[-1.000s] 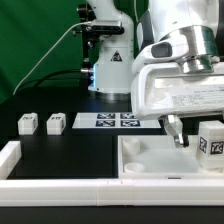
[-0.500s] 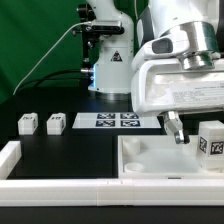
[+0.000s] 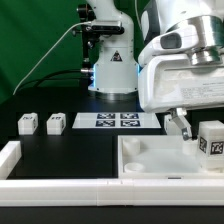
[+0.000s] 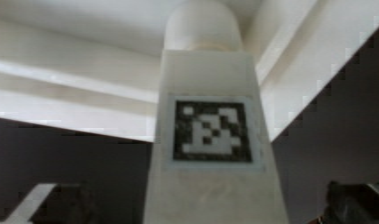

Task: Assemble one leg

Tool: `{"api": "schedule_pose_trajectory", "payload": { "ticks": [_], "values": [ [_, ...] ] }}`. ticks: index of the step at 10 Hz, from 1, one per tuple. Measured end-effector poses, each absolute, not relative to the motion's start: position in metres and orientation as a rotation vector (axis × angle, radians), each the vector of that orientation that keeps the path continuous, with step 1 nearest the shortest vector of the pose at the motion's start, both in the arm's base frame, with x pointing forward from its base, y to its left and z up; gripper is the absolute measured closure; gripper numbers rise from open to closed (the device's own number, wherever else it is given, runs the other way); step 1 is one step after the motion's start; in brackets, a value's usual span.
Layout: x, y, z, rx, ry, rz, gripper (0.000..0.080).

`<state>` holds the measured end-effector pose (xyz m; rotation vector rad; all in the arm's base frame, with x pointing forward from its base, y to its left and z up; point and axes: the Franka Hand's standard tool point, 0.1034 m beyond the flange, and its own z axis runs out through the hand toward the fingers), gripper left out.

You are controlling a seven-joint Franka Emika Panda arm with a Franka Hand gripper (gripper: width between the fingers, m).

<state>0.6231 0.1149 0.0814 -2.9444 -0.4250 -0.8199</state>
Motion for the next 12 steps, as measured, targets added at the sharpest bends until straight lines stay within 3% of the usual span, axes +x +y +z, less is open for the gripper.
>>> {"api": "schedule_pose_trajectory", "payload": {
  "ticks": [1, 6, 12],
  "values": [
    [0.621, 0.116, 0.079, -2.951, -0.427, -0.788, 0.0150],
    [0.611, 0.125, 0.080, -3.031, -0.411, 0.062, 0.0150],
    [0.616, 0.114, 0.076, -3.035, -0.392, 0.076, 0.0150]
  ]
}}
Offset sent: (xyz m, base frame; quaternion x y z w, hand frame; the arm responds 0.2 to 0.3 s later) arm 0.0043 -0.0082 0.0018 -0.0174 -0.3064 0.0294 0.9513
